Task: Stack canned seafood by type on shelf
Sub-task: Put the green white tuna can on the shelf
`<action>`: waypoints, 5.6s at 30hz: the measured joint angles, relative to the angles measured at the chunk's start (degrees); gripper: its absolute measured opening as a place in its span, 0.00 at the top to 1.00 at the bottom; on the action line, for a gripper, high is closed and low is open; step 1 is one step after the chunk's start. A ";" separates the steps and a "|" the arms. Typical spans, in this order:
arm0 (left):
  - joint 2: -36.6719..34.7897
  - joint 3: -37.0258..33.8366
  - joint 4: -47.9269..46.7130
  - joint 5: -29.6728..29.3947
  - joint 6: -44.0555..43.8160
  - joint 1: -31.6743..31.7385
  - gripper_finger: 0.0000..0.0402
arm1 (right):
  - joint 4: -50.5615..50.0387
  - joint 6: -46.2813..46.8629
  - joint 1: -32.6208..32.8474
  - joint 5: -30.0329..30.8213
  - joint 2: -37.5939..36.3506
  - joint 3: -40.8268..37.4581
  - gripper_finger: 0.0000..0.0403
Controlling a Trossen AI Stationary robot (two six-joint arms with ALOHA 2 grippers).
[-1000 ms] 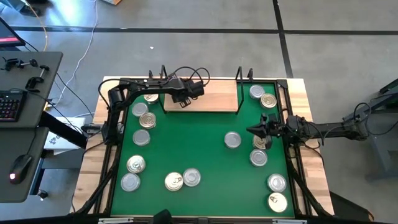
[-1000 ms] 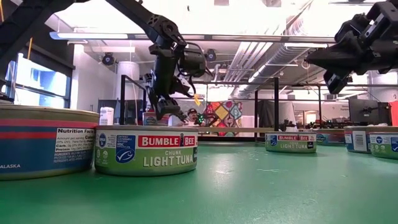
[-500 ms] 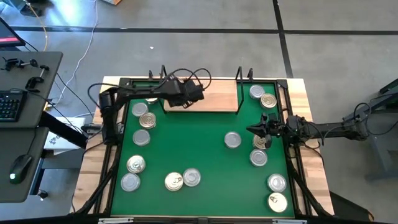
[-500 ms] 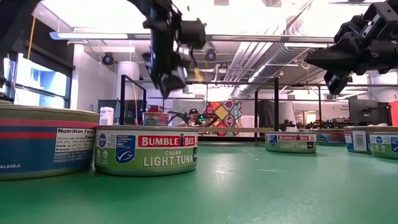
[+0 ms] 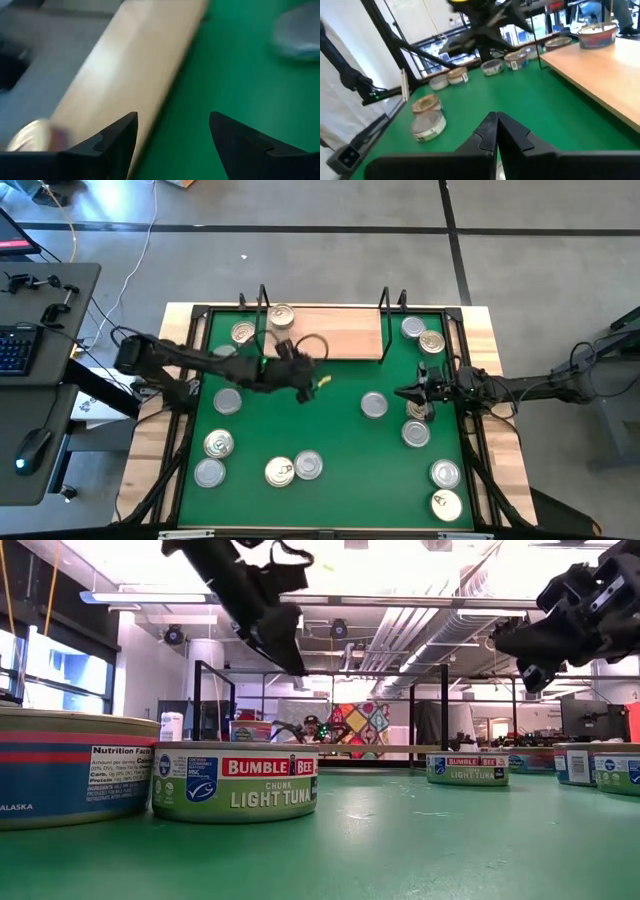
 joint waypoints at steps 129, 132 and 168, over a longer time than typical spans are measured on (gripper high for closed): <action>-6.16 -12.07 7.33 -3.76 -15.41 -8.93 0.67 | 8.30 -6.73 2.13 10.83 82.59 41.70 0.97; -6.16 -12.07 7.41 -3.74 -15.41 -8.93 0.67 | 8.38 -4.92 2.53 10.63 83.64 41.87 0.98; -6.14 -12.07 7.47 -3.24 -15.98 -8.93 0.67 | 0.17 7.65 14.37 19.07 83.61 41.70 1.00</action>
